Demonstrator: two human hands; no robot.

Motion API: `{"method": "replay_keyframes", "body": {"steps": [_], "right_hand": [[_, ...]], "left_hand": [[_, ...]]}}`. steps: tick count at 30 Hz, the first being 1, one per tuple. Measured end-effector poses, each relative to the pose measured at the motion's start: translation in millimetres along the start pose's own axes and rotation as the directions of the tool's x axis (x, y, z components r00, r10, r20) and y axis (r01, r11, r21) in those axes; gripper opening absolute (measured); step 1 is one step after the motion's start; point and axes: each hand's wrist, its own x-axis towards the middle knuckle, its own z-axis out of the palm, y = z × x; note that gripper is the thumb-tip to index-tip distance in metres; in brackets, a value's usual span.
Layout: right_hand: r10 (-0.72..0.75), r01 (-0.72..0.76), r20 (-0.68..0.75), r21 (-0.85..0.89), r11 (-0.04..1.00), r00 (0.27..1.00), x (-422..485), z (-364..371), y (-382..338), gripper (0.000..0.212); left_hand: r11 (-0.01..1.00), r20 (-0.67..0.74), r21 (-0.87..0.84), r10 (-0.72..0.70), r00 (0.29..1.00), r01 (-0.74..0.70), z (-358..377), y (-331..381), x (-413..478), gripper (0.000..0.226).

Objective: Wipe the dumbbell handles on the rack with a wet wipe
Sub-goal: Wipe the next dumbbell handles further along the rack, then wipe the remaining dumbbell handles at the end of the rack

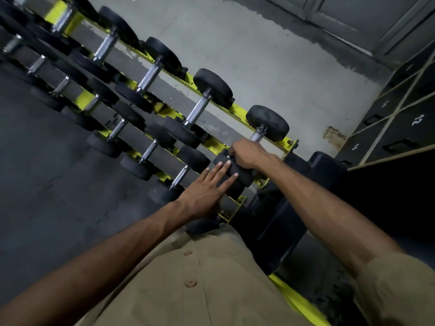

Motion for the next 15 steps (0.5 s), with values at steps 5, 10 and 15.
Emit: {"method": "replay_keyframes", "body": {"steps": [5,10,15], "right_hand": [[0.16,-0.078,-0.154,0.436,0.896,0.975,5,-27,-19,0.012],[0.119,0.103,-0.231,0.762,0.639,0.966,0,-81,-95,0.016],[-0.027,0.233,-0.278,0.743,0.627,0.96,16,-126,-181,0.015]], "left_hand": [[0.966,-0.14,-0.233,-0.146,0.979,0.111,-6,-50,-35,0.092],[0.777,-0.252,-0.598,-0.415,0.874,0.196,-52,-116,-78,0.068],[0.541,-0.316,-0.838,-0.589,0.743,0.072,-109,-170,-131,0.051]]}}
